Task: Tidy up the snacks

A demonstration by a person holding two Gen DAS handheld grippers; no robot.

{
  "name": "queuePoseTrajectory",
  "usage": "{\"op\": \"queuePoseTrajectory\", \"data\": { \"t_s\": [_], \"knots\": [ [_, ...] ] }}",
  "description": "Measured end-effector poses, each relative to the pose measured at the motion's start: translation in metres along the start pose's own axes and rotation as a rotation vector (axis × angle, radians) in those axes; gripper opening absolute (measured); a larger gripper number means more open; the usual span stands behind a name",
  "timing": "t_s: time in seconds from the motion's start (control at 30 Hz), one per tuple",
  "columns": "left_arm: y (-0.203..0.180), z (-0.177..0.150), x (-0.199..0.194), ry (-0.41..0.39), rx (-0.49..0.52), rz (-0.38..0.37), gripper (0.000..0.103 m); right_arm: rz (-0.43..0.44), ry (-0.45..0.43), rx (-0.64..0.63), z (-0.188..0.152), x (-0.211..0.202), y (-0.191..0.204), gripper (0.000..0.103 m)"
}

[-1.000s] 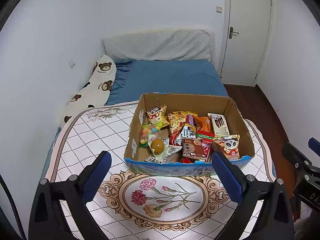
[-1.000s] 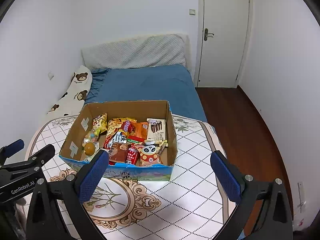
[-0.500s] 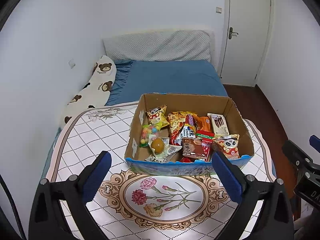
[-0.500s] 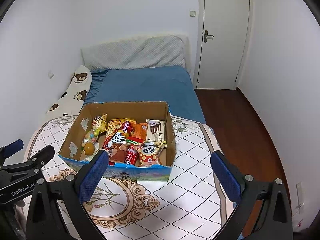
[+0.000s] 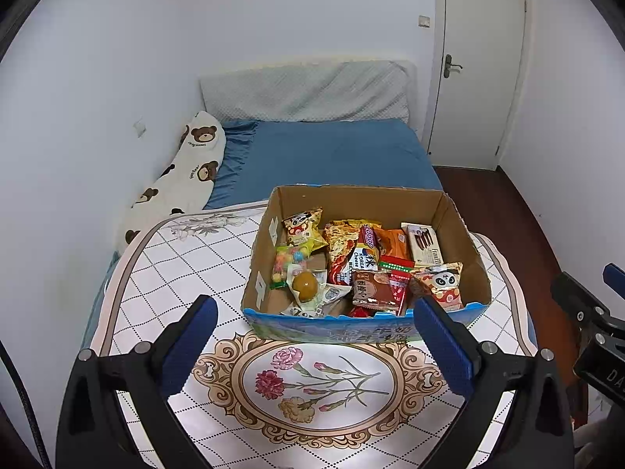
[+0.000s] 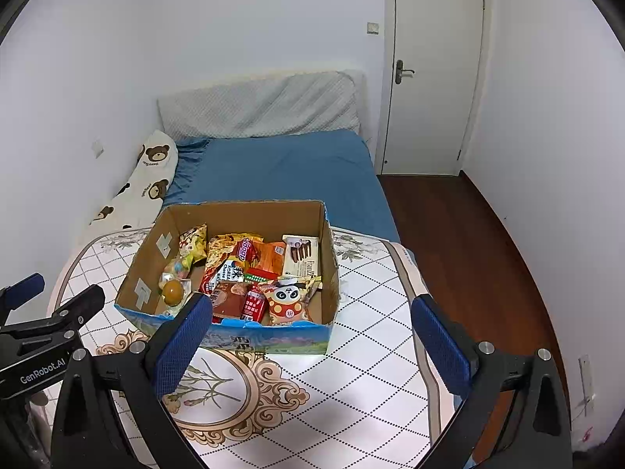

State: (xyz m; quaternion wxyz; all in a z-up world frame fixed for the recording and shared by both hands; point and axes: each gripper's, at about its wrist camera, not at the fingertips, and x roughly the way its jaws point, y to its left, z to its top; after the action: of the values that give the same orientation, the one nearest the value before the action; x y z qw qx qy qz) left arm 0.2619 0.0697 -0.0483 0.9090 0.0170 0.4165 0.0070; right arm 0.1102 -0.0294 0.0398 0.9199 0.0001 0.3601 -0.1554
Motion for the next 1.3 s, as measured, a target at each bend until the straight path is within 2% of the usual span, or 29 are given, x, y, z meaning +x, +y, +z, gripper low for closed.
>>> {"op": "queuePoseTrajectory", "data": {
  "t_s": [1.3],
  "knots": [
    [0.0014, -0.0060, 0.0005, 0.006, 0.015, -0.014, 0.103, -0.014, 0.031, 0.001, -0.0078, 0.0020, 0.0005, 0.103]
  ]
}}
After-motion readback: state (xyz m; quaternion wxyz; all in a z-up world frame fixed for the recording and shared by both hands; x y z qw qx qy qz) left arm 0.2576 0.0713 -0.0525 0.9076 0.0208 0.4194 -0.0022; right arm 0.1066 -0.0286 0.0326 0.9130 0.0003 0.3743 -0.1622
